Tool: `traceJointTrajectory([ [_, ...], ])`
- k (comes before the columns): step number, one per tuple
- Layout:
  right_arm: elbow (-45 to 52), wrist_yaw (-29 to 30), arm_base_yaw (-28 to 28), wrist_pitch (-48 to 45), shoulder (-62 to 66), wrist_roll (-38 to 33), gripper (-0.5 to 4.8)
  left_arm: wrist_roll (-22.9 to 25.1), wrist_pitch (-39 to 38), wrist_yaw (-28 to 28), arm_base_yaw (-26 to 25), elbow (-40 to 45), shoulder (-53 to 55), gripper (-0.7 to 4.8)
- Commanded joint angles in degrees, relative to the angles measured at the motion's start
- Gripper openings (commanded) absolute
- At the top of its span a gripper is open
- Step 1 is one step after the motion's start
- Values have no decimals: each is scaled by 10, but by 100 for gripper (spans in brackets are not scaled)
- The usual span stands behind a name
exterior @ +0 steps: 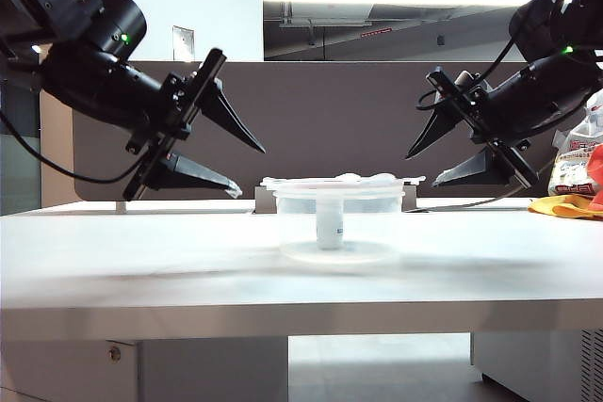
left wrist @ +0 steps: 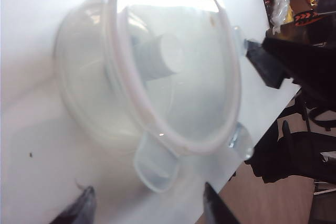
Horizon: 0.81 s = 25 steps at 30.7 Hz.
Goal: Remove the lid of the round box, pick up the small white medicine bottle inside, and place it on the table.
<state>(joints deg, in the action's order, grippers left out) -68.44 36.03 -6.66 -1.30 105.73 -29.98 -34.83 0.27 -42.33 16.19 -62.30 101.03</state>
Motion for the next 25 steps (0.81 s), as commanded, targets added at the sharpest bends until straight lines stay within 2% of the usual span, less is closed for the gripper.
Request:
traceJointTrajectory([
  [1,-4,1,-1,-12,-2,-1,260,-13,26,-16,3,-5,10,264],
  [4,-4,1,-1,-16,-2,-3,260,-25,43,-25,5,-5,20,258],
  [8,-4,1,-2,-24,-1,-16,260,-33,66,-29,11,-6,26,172],
  [11,-4,0,-2,-26,-1,-16,256,-33,67,-27,13,-9,27,172],
  [14,-4,-1,-2,-27,-1,-16,216,-32,67,-25,15,-11,27,172],
  [25,-5,12,-5,-33,26,-28,214,-34,60,-29,17,-11,49,173],
])
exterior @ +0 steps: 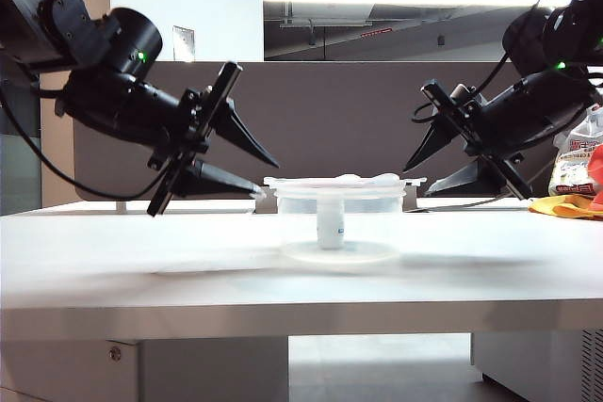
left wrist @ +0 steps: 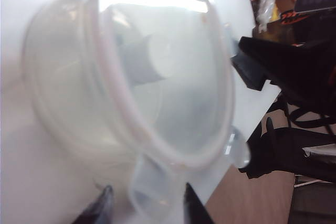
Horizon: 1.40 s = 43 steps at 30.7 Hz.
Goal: Remove the lid of the round box, pick up the small white medicine bottle inside, and place it on the table.
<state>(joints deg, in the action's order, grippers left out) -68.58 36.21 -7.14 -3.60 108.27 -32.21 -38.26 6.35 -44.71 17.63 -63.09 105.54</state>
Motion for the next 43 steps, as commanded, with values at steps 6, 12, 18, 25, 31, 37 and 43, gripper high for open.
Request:
traceJointTrajectory([
  [6,-4,10,0,-15,1,-6,203,1,4,-3,7,-3,13,172],
  [12,-4,10,0,-23,1,-6,106,1,9,-3,7,-3,14,113],
  [18,-4,10,0,-27,1,-6,60,3,15,-5,7,-3,14,52],
  [25,-4,22,0,-36,1,-6,39,3,29,-10,7,-3,14,47],
  [31,-5,67,0,-69,1,-7,23,0,51,-38,7,-4,12,13],
  [37,-10,107,0,-79,0,-13,-1,-13,64,-59,7,-10,12,12],
  [43,-30,152,0,-83,0,-21,-1,-14,56,-83,11,-36,8,-6],
])
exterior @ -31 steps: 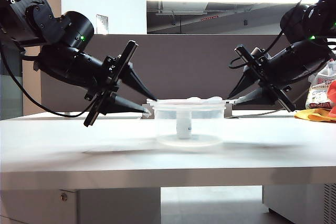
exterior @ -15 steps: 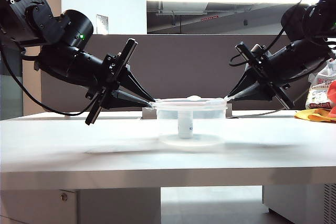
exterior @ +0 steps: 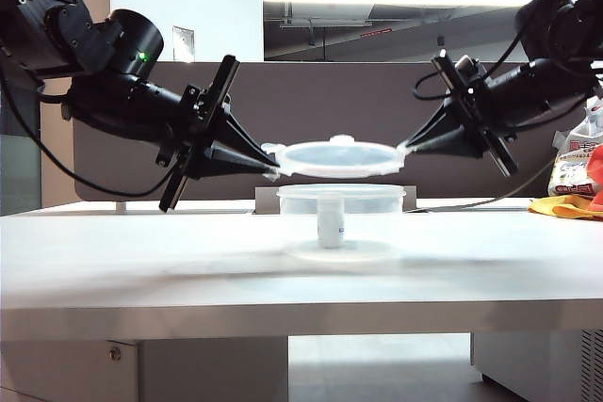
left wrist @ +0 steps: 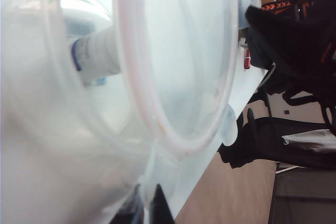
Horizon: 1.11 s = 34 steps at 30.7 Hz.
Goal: Remove the lid of the round box, pick up the small white medicine bottle inside, and place it on the table.
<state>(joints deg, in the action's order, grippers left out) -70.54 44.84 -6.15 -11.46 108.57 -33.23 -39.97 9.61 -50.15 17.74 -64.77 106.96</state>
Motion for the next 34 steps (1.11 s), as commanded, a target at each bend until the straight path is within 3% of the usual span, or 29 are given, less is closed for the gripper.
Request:
traceJointTrajectory([
  [1,-14,67,-10,-4,-3,-11,-1,3,18,-28,14,-24,-9,-6],
  [11,-19,63,14,0,-15,-11,-2,14,-15,13,94,-90,-9,-6],
  [19,-19,68,86,38,-22,-10,-1,33,-49,87,158,-112,0,-6],
  [28,-19,77,159,40,-22,-11,-1,31,-54,105,200,-112,28,-6],
  [34,-19,49,190,47,-22,-11,-1,34,-78,87,200,-134,28,-6],
])
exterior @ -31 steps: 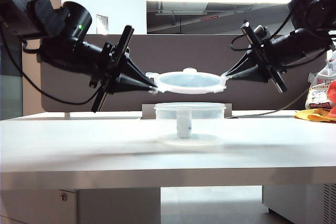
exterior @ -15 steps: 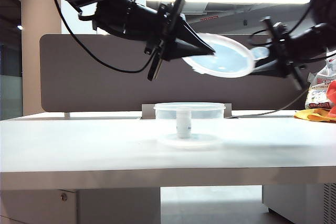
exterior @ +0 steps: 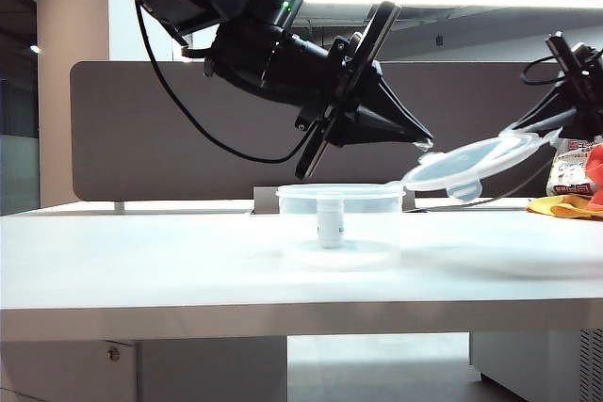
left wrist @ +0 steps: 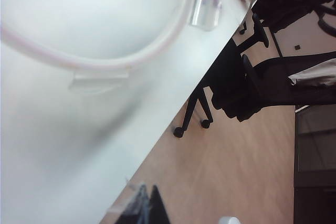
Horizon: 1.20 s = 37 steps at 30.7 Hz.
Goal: Remove the lid of the round box, pick up the small white medicine bottle inside, and place it on the table.
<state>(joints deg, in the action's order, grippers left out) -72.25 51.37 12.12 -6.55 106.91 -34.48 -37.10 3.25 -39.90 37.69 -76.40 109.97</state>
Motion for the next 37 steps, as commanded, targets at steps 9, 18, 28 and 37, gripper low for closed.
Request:
traceJointTrajectory([
  [9,-2,-69,20,18,-5,17,-1,69,-107,-24,0,-84,-2,-6],
  [18,-2,1,25,-37,-5,-3,-1,107,-148,3,-9,-84,-2,-6],
  [28,-2,89,4,-210,-5,-120,-1,120,-160,3,-9,-84,-2,-6],
  [37,-2,103,-6,-435,-5,-298,-2,134,-178,3,-9,-84,-2,-6],
])
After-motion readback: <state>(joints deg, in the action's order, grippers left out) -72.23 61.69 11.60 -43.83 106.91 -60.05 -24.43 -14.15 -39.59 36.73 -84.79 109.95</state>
